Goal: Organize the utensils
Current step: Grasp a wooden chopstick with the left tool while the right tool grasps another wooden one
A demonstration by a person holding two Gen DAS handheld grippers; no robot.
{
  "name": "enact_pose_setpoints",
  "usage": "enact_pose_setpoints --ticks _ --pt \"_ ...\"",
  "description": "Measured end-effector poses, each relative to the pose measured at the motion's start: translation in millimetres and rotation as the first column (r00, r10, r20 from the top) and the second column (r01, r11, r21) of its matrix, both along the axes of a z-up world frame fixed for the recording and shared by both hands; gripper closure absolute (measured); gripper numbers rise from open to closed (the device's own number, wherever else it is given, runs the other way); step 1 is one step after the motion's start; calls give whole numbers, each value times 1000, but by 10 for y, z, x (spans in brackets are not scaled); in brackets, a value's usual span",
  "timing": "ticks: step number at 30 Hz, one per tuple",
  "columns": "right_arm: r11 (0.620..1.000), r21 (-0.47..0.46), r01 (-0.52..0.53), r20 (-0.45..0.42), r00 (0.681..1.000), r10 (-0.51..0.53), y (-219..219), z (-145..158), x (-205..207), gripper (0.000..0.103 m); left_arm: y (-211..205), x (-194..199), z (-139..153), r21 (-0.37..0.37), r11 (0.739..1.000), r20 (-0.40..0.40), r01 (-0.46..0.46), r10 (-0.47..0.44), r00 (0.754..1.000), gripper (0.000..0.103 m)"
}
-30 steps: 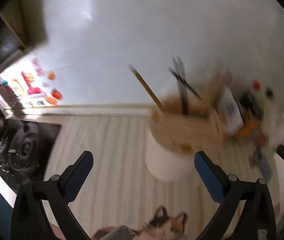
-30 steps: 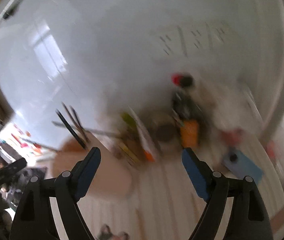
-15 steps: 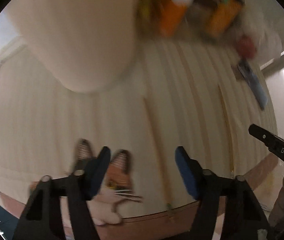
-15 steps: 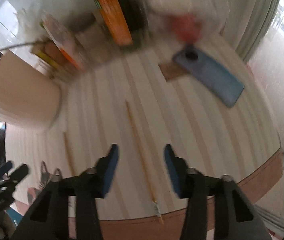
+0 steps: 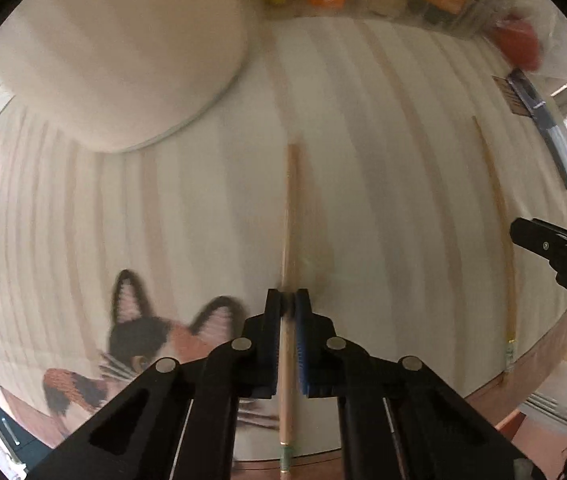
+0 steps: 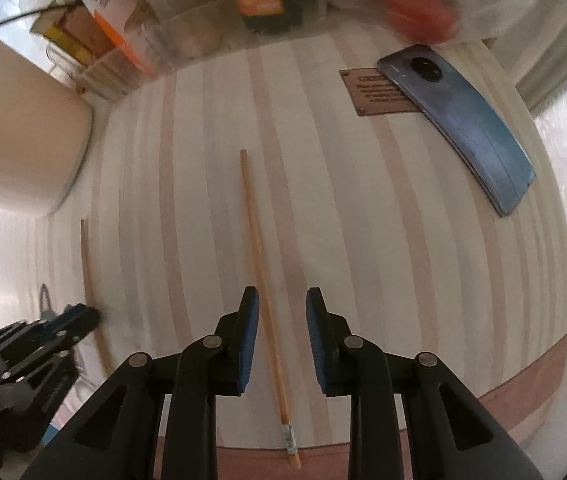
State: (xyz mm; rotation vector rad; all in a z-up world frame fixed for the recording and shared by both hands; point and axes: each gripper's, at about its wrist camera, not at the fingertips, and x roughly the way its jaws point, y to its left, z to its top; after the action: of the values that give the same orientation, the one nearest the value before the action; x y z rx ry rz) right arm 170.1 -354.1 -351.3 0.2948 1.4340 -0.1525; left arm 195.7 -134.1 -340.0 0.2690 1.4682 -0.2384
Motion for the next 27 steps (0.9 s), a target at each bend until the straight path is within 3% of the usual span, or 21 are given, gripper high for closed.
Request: enact_pose_setpoints --ticks 3,5,9,11,15,27 --pt "999 -37 -2 -67 998 0 92 -124 25 79 232 6 8 24 999 13 -22 21 1000 99" --pt "997 -75 7 -68 998 -12 156 -127 18 95 461 21 30 45 998 21 -47 46 999 99" --pt "999 -35 8 -61 998 -10 373 -142 24 96 956 59 28 71 990 14 -122 121 993 99" --pt "999 51 -8 -62 998 11 534 -158 44 96 1109 76 30 64 986 7 -153 153 988 99" --pt "992 114 -60 -74 995 69 871 -182 75 96 1261 92 28 20 980 -20 -200 200 980 99" --pt "989 -15 -150 -125 981 147 1286 -167 178 96 1541 104 60 9 980 -24 -200 200 979 98"
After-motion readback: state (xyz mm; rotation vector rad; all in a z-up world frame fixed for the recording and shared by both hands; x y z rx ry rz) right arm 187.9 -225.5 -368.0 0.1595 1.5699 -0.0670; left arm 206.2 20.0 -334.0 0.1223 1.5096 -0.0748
